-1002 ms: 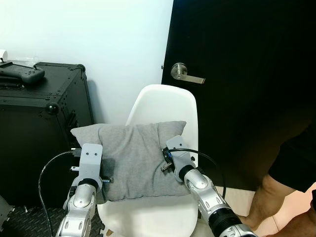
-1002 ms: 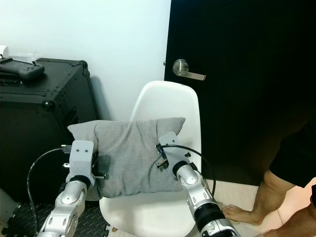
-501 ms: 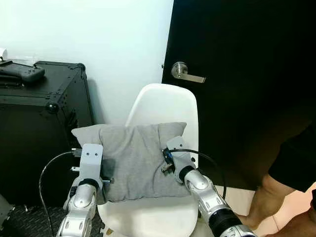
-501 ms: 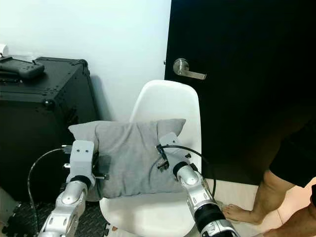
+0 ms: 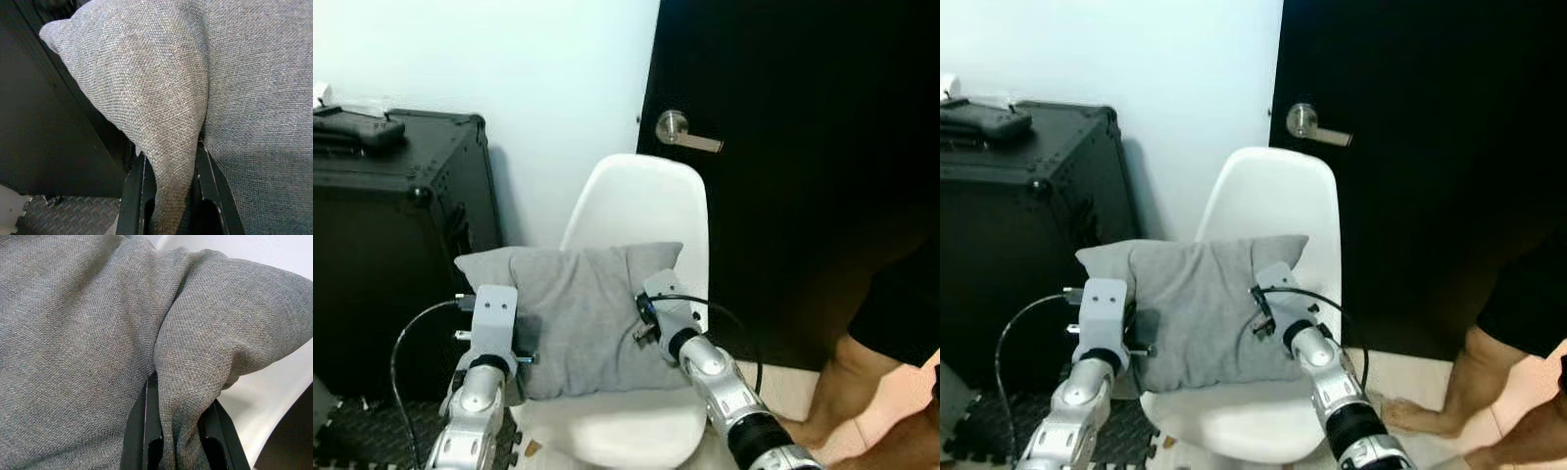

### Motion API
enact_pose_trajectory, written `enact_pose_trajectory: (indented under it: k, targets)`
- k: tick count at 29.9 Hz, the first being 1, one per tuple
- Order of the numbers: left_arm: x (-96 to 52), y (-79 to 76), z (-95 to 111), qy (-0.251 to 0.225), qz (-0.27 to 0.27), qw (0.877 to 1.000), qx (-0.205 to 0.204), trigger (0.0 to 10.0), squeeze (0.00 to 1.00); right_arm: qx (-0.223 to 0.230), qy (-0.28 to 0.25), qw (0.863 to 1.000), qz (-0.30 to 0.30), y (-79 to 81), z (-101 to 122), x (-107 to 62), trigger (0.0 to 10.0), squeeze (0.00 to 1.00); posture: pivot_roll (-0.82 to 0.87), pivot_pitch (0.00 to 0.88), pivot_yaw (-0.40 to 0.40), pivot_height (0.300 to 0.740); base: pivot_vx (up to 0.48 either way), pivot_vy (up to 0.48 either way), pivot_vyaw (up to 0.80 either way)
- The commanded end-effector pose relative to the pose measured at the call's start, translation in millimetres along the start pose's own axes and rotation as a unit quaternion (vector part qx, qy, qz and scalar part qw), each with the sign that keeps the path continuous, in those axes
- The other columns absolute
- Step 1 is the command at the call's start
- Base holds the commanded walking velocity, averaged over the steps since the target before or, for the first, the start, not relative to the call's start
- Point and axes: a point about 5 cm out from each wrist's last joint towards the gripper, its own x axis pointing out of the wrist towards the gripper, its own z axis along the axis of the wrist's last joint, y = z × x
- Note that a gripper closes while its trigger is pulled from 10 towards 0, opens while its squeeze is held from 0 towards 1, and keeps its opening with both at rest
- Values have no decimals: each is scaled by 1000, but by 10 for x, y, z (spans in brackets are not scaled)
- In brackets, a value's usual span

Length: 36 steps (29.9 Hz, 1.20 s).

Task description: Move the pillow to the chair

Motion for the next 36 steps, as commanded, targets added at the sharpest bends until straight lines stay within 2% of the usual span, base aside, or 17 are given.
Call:
enact_pose_trajectory:
  k: [1, 21, 26, 29, 31, 34, 36]
  targets:
    - [18, -176, 84, -15, -34, 999, -5, 10000, 0, -9, -1, 999, 43, 158, 31, 35, 10000, 0, 86, 0, -89, 632, 0, 0, 0]
    - [16, -95, 42, -9, -25, 1000, 3, 10000, 0, -10, 3, 999, 43, 146, 18, 27, 10000, 0, 77, 0, -100, 622, 0, 0, 0]
    - [24, -26, 0, 0, -17, 1000, 1, 10000, 0, -12, 4, 999, 46, 139, 54, 58, 10000, 0, 65, 0, -115, 622, 0, 0, 0]
    - [61, 94, -72, 16, -14, 1000, 10, 10000, 0, -10, 16, 999, 49, 136, 102, 137, 10000, 0, 64, 27, -136, 622, 0, 0, 0]
    - [124, 205, -145, 39, -35, 998, 30, 10000, 0, -12, 35, 998, 50, 141, 149, 225, 10000, 0, 62, 59, -150, 622, 0, 0, 0]
    - [145, 234, -157, 45, -45, 997, 40, 10000, 0, -10, 42, 998, 49, 143, 165, 251, 10000, 0, 61, 62, -151, 622, 0, 0, 0]
    - [201, 309, -152, 55, -58, 993, 82, 10000, 0, 16, 71, 995, 63, 199, 151, 291, 10000, 0, 52, 79, -150, 622, 0, 0, 0]
